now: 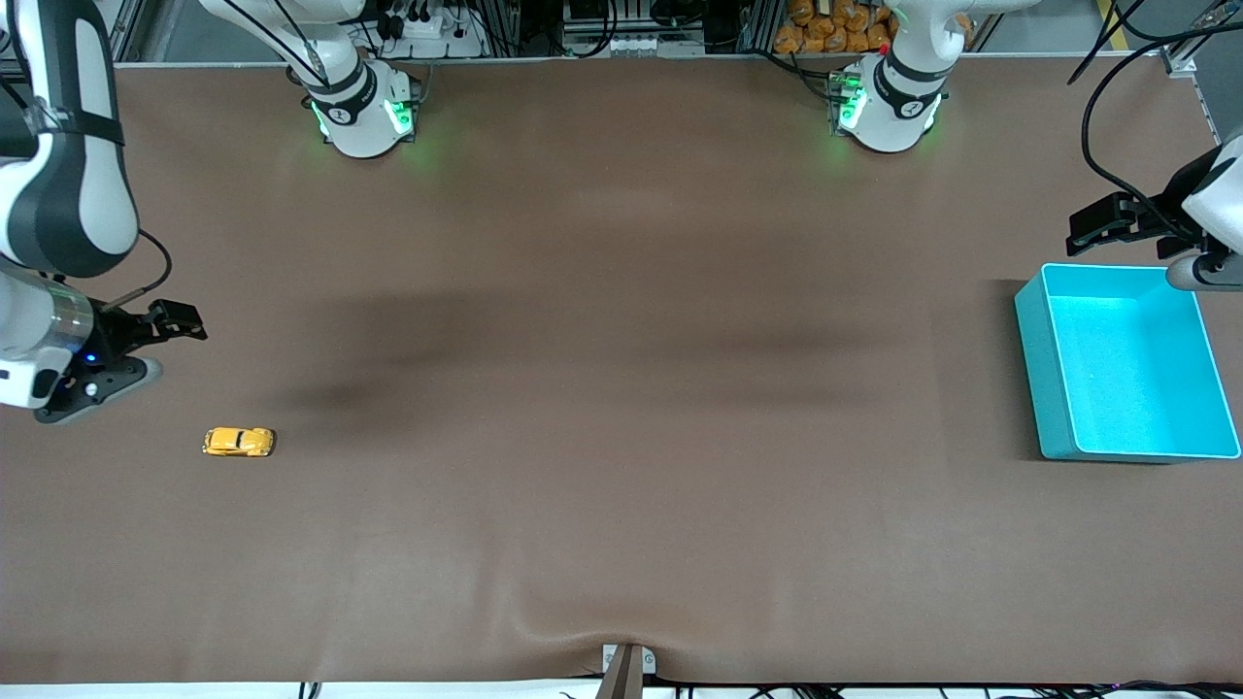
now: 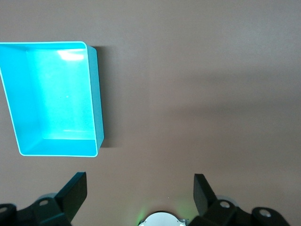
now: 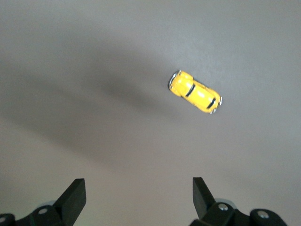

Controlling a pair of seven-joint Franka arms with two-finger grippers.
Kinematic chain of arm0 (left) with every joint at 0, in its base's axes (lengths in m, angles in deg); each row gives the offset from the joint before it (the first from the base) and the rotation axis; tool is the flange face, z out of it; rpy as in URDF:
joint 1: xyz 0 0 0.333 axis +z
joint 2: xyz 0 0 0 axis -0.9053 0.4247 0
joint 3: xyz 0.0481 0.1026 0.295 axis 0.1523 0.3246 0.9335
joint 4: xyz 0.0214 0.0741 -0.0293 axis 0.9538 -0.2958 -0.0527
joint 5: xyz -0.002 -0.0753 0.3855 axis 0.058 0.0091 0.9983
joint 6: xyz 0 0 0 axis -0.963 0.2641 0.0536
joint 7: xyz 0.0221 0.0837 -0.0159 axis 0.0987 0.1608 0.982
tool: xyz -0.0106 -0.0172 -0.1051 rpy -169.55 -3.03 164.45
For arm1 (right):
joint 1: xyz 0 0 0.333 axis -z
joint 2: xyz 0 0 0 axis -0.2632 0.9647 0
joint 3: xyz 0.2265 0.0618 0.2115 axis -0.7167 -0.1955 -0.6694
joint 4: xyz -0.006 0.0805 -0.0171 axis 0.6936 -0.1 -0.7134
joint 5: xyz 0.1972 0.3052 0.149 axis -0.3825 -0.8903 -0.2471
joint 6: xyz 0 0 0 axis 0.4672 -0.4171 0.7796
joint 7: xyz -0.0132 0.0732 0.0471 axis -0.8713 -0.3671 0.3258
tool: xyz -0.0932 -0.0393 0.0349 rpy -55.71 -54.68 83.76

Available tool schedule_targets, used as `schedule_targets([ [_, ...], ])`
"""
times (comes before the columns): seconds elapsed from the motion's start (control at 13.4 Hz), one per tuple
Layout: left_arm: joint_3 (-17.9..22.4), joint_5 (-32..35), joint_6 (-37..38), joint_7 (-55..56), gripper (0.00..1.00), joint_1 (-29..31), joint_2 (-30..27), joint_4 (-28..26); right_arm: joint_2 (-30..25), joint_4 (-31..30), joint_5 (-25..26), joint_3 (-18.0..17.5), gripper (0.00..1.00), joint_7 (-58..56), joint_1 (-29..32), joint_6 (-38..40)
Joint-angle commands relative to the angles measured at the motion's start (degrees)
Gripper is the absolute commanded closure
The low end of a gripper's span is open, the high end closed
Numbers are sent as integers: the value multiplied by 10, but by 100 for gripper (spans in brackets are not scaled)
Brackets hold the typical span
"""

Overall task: Wind and store yellow beetle car
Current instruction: 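Move the right gripper over the yellow beetle car, then lower the right gripper and close it on the yellow car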

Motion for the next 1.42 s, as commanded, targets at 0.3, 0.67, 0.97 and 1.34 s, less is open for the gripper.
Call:
schedule_targets([
  [0.3, -1, -3, 5, 9, 0, 2, 2, 4, 54, -32, 7, -2, 0, -252, 28, -141],
  [0.67, -1, -3, 6, 8, 0, 3, 1, 4, 98, -31, 7, -2, 0, -401, 36, -193],
  [0.97, -1, -3, 5, 8, 0, 3, 2, 4, 148, -31, 6, -3, 0, -535, 38, -263],
  [1.34, -1, -2, 4, 9, 0, 3, 5, 4, 192, -32, 6, -3, 0, -554, 43, -292],
])
